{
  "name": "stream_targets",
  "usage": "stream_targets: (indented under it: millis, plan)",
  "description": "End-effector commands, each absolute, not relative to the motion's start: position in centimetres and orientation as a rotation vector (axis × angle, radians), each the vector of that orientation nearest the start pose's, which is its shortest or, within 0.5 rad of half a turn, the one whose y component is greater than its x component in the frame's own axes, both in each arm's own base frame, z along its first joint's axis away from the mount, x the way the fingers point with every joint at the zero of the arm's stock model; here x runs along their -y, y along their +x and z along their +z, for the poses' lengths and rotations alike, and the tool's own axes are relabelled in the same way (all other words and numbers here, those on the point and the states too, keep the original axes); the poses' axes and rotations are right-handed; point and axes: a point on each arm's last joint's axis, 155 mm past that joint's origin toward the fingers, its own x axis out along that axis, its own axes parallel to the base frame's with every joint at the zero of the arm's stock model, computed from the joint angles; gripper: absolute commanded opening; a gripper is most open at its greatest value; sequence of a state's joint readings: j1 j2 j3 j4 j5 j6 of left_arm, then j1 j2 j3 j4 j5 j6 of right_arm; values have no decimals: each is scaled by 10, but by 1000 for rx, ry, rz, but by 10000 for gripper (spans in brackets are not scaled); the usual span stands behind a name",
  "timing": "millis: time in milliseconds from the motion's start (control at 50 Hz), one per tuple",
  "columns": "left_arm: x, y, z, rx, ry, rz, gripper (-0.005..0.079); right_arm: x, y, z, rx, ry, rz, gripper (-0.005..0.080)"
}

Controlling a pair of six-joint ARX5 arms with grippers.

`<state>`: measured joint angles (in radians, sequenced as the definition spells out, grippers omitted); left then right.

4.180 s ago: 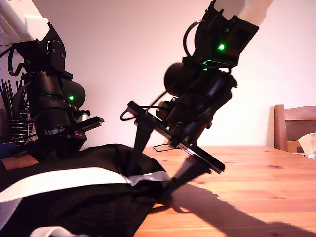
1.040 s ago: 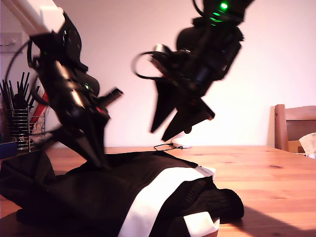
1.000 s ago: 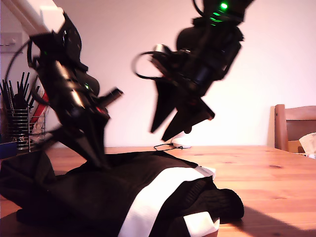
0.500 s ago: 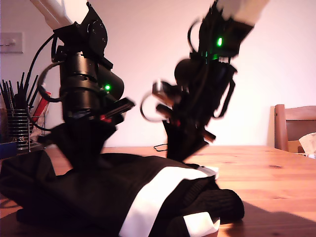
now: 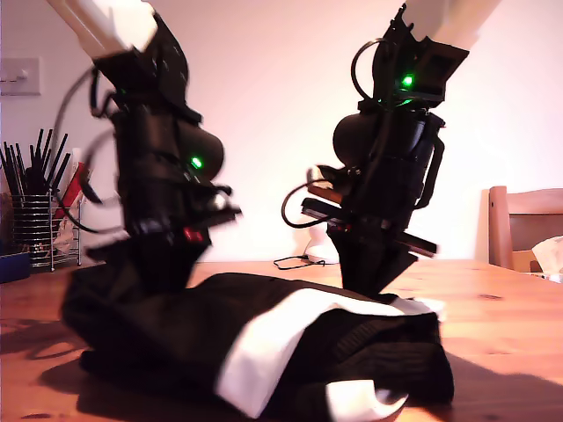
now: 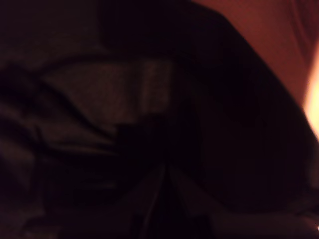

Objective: Fold the shorts in front of you. After folding it, place it to the left side.

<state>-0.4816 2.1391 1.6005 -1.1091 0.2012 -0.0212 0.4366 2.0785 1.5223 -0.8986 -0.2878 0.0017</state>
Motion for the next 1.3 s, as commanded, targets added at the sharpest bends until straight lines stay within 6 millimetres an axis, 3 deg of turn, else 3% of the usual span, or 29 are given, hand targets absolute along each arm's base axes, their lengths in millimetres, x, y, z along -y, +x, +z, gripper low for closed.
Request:
stream_targets:
  millis: [0,340,540,780,940,1000,1180,1280]
  plan:
    - [206,330,-20,-1648,287,-511,22,-217,341,6,-1551,-81,520,-12]
    - [202,396,-20,-1372,470,-512,1,-216,330,0,-1612,108,99,-12]
    - [213,417,-9,-1263,474,-526,2,-219,327,-1,-1580,215,-115,-12]
    - [221,435,47,-1151,356,-530,2,-218,334,-1,-1543,182,-108,-12]
    - [230,436,81,-1136,121,-564,11,-220,336,-1,-1536,130,-41,-12]
    - [226,437,84,-1156,55,-550,59,-221,337,-1,-1533,121,-22,-12]
    - [212,436,90,-1221,-151,-539,410,-229,342,0,-1515,102,54,-12]
    - [198,431,86,-1272,-183,-512,487,-231,345,1,-1503,86,79,-12]
